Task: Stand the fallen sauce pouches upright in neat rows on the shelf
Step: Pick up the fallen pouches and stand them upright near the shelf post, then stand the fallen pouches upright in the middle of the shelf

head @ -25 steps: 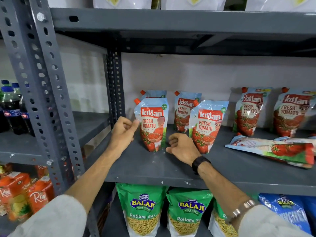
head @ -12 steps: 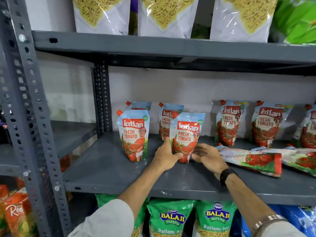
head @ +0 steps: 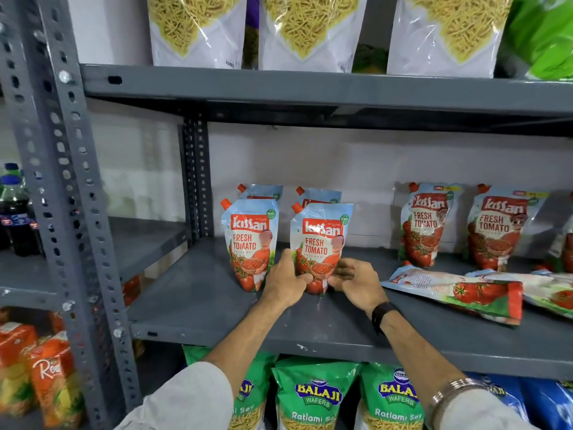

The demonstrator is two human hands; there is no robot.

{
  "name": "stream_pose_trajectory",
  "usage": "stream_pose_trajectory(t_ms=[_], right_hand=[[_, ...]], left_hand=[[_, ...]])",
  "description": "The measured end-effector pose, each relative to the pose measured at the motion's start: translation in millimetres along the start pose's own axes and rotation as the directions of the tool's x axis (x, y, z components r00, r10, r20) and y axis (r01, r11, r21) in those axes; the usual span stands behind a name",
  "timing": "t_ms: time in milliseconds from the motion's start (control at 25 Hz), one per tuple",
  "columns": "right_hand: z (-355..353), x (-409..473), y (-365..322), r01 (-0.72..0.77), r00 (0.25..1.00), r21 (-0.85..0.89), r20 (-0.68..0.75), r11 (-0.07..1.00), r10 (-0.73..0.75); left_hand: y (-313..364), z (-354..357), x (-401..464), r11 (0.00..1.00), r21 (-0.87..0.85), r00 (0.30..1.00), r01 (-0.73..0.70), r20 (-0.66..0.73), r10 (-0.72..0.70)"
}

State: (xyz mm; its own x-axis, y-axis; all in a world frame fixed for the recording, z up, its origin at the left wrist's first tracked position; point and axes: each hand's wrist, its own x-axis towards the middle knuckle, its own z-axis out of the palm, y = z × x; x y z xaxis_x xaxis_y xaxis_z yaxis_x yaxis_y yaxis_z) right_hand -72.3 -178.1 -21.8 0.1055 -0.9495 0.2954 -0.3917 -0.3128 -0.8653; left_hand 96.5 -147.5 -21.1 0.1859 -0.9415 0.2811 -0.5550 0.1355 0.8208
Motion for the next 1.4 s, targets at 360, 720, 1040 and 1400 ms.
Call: stream_pose_trajectory(t_ms=[360,720,1040,1400], right_hand=[[-5.6,-10.6,-3.6,-0.066,0.997,-0.023,0.042,0.998,0.067],[-132.9,-42.2,44.5,0.013,0.988,-0.967,-0.027,0.256,-0.152],[-178.3,-24.0,64.5,0.136,0.963,-0.96,0.071,0.245,-0.258],[-250.3,15.0,41.0,0.082,0.995,0.347,-0.082,0.934,-0.057]], left_hand=[[-11.1,1.3,-5.3,0.999,0.006,0.998,0.053,-0.036,-0.053],[62.7,73.6,-78.0,0.91,0.407,0.996,-0.08,0.068,0.057],[102.6,147.1,-70.1,0.917,0.378,0.988,-0.127,0.133,0.082],[136.4,182.3,-13.8,0.974,-0.223,0.918,0.042,0.392,0.05]])
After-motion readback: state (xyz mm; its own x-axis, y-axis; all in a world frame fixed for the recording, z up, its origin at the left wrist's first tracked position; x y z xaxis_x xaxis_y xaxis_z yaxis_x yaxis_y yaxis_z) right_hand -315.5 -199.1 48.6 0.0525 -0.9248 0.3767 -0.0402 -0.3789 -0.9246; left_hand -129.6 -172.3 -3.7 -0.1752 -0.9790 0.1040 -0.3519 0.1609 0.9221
